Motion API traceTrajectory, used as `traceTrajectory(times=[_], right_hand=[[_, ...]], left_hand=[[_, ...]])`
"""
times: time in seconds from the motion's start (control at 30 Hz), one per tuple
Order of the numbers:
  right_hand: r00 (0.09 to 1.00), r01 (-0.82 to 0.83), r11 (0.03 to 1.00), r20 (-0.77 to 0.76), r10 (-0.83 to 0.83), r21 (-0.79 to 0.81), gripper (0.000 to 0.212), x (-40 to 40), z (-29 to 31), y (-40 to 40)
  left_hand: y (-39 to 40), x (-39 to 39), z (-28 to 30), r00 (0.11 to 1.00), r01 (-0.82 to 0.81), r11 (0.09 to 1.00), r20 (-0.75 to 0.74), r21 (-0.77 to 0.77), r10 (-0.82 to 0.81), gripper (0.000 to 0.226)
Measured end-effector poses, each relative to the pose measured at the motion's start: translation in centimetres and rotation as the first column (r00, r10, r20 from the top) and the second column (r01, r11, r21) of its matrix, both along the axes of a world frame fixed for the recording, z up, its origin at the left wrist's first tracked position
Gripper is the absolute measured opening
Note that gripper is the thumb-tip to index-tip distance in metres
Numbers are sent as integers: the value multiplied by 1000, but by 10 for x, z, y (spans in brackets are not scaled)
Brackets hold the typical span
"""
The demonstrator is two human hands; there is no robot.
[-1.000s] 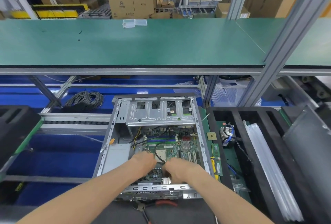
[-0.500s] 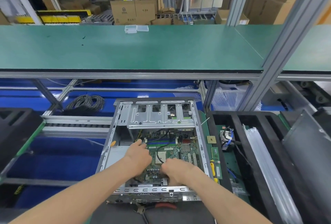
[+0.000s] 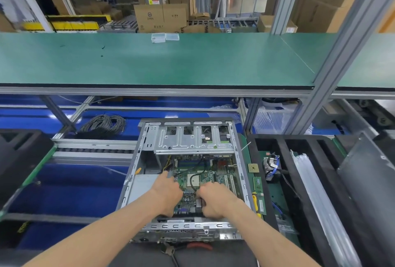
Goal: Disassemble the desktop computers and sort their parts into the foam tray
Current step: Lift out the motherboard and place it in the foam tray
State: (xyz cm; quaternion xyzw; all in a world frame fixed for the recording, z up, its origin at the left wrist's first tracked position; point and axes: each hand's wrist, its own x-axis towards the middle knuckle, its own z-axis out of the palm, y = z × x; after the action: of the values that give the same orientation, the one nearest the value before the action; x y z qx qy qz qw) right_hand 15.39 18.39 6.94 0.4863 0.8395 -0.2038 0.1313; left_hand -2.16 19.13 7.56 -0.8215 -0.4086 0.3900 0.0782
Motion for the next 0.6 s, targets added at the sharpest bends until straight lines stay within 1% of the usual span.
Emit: traceTrajectory(times=[0.07, 0.13, 0.23, 0.3, 0.37, 0.4, 0.47, 0.6], right_hand=[[999, 37, 999, -27, -37, 19, 27, 1, -3, 0], [997, 64, 997, -44, -62, 40, 30, 2, -4, 0], [996, 83, 995, -49, -81, 51, 42, 4, -3, 0], [992, 103, 994, -73, -100, 37, 49, 5, -1, 0], [986, 127, 992, -112, -125, 17, 51, 7, 1, -1], [981, 142, 990, -137, -139, 7, 50, 8, 1, -2], [968, 168, 986, -186, -168, -16, 48, 10, 2, -3], [920, 251, 966, -294, -259, -64, 49, 12, 0, -5]], left_hand=[[1, -1, -2, 1000, 7, 1000, 9, 8, -7, 46], [2, -1, -4, 999, 8, 1000, 43, 13, -8, 52], [0, -2, -10, 996, -18, 999, 88, 30, 16, 70], [-2, -2, -15, 990, -42, 997, 139, 68, 33, 81], [-2, -1, -18, 974, -72, 994, 222, 85, 52, 91], [-1, 1, -19, 963, -80, 993, 263, 82, 55, 92], [-1, 4, -20, 946, -82, 995, 319, 59, 58, 87], [-3, 5, -17, 923, -116, 993, 371, 29, 97, 75]])
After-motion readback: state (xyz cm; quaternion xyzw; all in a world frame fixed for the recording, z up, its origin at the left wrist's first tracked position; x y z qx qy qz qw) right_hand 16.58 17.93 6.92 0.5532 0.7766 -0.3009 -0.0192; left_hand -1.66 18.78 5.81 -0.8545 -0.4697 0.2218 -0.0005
